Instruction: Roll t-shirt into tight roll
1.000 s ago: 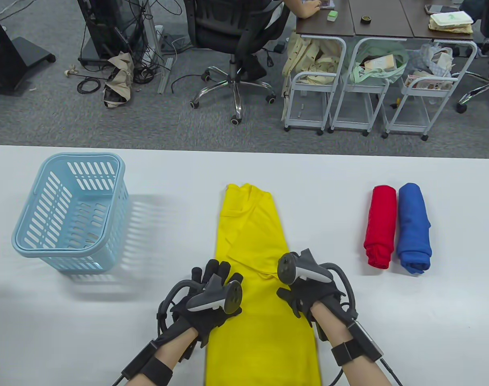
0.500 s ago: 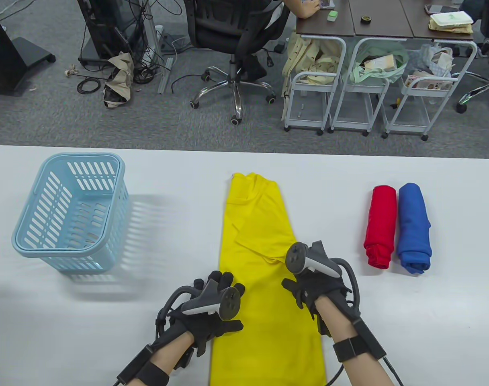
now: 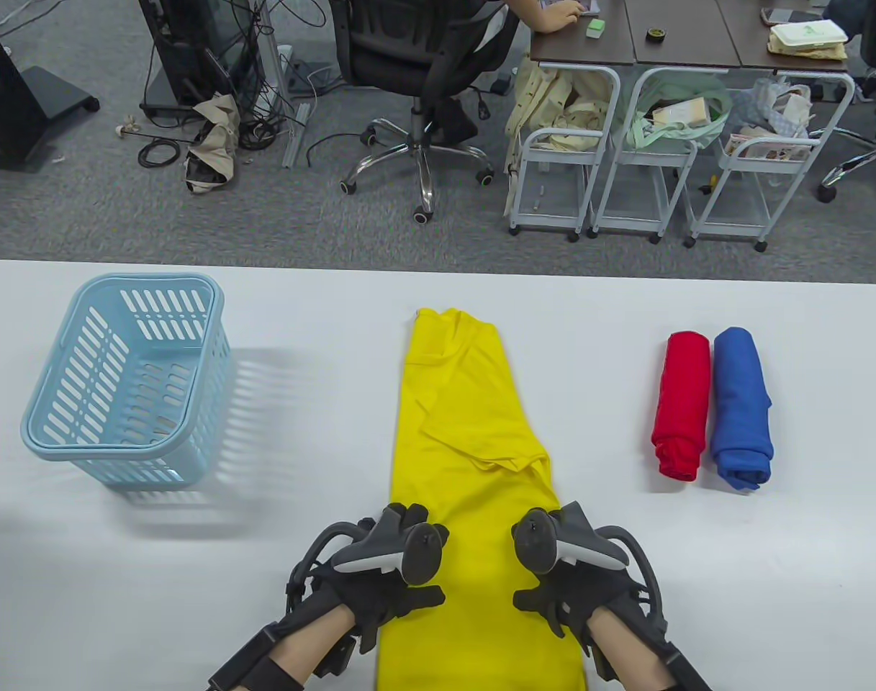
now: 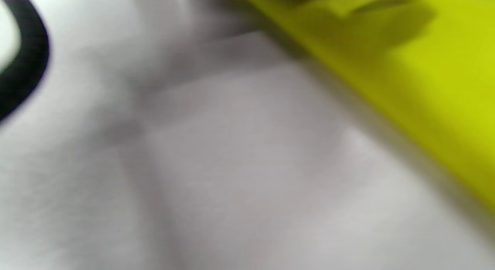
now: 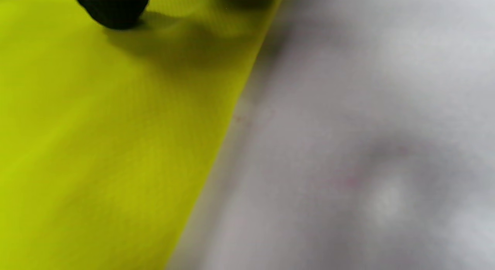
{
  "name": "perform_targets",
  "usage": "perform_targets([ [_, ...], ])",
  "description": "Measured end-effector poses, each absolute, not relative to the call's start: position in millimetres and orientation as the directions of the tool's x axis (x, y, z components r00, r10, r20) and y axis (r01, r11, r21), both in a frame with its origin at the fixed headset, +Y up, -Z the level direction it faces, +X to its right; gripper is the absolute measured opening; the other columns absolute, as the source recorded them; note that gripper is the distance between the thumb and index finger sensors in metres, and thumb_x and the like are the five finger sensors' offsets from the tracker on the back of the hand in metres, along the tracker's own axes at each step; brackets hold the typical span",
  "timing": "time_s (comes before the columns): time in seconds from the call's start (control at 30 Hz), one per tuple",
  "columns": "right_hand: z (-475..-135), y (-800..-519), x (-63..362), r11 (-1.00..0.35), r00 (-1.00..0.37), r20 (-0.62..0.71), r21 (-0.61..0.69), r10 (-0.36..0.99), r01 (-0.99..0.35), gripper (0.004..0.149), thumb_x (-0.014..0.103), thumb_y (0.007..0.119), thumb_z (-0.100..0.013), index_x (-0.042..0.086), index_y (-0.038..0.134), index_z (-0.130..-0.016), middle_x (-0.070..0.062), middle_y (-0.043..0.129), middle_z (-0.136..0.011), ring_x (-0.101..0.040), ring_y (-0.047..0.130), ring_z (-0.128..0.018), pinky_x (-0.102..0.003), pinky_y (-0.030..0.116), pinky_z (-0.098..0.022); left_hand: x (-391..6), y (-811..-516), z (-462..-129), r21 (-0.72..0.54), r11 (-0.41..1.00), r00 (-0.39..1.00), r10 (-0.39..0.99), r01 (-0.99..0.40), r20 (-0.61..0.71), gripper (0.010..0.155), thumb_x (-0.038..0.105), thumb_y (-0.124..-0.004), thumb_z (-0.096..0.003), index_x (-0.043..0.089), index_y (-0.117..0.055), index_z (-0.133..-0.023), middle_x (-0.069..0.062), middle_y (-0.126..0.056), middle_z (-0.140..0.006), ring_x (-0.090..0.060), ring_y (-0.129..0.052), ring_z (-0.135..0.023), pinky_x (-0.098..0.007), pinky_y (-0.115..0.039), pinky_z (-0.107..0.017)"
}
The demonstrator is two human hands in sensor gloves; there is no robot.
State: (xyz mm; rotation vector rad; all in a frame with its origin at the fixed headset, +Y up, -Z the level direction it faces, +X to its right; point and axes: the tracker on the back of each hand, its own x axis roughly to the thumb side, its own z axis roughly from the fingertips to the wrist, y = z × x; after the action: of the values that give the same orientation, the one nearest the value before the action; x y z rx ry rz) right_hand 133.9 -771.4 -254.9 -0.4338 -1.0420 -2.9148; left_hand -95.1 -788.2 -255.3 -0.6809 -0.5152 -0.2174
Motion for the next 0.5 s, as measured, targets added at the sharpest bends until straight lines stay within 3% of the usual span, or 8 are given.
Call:
perform_targets([
  [0.07,-262,-773,138,-0.780,-0.965,0.245,0.621,0.097,0.079,0.088,0.056,0.066,-0.053,0.020,0.008,-0.109,-0.011,-0.001,-0.111,-0.040,0.001,-0.105,-0.059,0.022,-0.073,-96,-792,-263,-0.522,0.768,0.848,-0.052,0.372,0.528,0.081,0.068,-0.031,-0.0507,0.031,0.012,-0.108,-0.011,0.016,-0.116,-0.041,0.002,-0.109,-0.066,-0.020,-0.078],
  [0.23,-274,-780,148,-0.773,-0.968,0.167,0.633,0.187,-0.040,0.079,0.051,0.058,-0.058,0.023,0.004,-0.109,-0.007,-0.007,-0.110,-0.036,-0.007,-0.104,-0.059,0.014,-0.074,-107,-789,-282,-0.495,0.834,0.896,0.001,0.245,0.445,0.072,0.060,-0.037,-0.0551,0.034,-0.001,-0.112,-0.009,0.005,-0.120,-0.039,-0.005,-0.112,-0.064,-0.025,-0.080],
  [0.37,-263,-770,153,-0.797,-0.967,0.220,0.603,0.125,0.034,0.079,0.051,0.059,-0.056,0.022,0.010,-0.110,-0.011,-0.002,-0.111,-0.040,-0.003,-0.104,-0.059,0.021,-0.074,-124,-768,-275,-0.466,0.850,0.902,-0.025,0.246,0.432,0.074,0.062,-0.039,-0.0546,0.032,-0.009,-0.115,-0.012,-0.005,-0.123,-0.042,-0.016,-0.113,-0.064,-0.034,-0.080],
  [0.5,-253,-755,149,-0.814,-0.955,0.260,0.579,0.140,0.038,0.082,0.054,0.066,-0.053,0.019,0.020,-0.112,-0.014,0.009,-0.114,-0.043,0.008,-0.106,-0.059,0.029,-0.073,-121,-753,-262,-0.522,0.839,0.890,0.113,0.153,0.442,0.079,0.067,-0.045,-0.0528,0.031,-0.017,-0.117,-0.014,-0.013,-0.126,-0.044,-0.024,-0.115,-0.065,-0.037,-0.079],
])
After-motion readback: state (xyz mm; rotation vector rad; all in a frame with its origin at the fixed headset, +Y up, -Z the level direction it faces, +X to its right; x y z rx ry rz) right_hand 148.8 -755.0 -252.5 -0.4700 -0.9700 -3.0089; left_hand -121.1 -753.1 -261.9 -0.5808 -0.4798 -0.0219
